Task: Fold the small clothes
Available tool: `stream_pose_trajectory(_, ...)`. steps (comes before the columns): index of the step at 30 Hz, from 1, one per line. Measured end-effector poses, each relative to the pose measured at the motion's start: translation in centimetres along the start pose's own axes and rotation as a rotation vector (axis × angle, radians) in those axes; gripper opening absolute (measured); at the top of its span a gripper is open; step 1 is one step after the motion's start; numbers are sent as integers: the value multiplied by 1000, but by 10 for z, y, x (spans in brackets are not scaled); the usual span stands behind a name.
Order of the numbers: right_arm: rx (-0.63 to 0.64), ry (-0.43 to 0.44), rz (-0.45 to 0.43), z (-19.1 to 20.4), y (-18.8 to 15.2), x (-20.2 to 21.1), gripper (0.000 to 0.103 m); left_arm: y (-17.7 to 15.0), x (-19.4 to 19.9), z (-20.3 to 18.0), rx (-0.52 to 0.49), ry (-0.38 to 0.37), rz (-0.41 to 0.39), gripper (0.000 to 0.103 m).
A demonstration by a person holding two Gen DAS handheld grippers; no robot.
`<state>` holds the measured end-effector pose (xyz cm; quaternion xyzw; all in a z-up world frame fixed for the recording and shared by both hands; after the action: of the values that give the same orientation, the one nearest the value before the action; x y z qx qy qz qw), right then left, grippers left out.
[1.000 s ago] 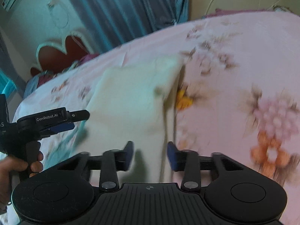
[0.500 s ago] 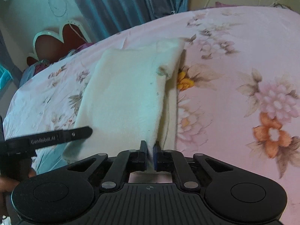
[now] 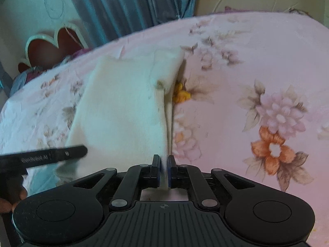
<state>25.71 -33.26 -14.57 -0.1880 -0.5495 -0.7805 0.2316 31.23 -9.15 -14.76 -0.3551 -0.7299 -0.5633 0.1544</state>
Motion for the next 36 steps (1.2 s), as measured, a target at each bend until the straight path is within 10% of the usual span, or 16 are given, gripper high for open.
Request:
stream_pose_trajectory(5,-30,2,-36,2,21,-8,15,13,4,-8,-38,8,-25,65)
stream_pose_trajectory(8,-49,-1,-80,3,33,-12,54,23,4,-12,-48,8,-49,73)
stream_pose_trajectory(21,-78,-4,-134,7,80,-52,54,64,-27,-7,14,31,-94,73)
stream_pose_trajectory(24,-36,-11,-129,10,83,-65,34,69,-39,-4,26,43,-96,71)
stream_pose_trajectory(28,0,-38,-105,7,76,-85,34,69,-59,4,46,65,-79,67)
stream_pose_trajectory(36,-41,-31,-57,-19,64,-106,35,63,-75,19,76,40,-40,83)
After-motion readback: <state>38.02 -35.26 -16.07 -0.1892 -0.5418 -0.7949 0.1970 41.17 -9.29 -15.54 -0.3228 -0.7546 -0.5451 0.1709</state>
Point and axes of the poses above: each gripper's, at about its wrist camera, not at the fingertips, and x roughly against the way its jaws point, z to its left, y to its top, the point moved 2 cm from there along -x, roughly the way its jaws point, and after that the axes turned 15 degrees about -z, right-handed, at the moved point
